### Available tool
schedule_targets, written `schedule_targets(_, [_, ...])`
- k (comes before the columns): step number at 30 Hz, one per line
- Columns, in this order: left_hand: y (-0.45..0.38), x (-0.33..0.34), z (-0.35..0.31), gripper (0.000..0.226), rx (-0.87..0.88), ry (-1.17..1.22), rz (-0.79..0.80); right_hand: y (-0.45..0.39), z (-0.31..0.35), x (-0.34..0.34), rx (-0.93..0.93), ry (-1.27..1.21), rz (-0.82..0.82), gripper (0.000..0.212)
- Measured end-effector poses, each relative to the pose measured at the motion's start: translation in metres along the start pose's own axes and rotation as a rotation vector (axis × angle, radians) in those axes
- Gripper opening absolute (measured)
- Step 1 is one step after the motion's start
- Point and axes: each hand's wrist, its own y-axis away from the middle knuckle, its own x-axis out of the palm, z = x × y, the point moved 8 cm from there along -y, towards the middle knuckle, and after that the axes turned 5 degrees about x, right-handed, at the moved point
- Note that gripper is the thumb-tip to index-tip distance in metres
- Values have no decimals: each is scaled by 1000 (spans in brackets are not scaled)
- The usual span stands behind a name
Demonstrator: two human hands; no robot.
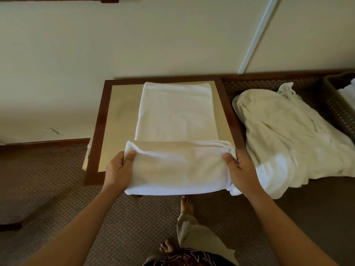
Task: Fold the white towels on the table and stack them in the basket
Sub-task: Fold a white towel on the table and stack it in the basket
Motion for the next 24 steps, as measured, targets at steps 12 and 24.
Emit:
schedule_targets(12, [-100,46,16,39,-125,-347,14,-120,-46,45,292,247,-17,33])
schedule_targets(24, [-97,48,14,33,-16,-368,-74,-117,-39,46,257,390,-123,43])
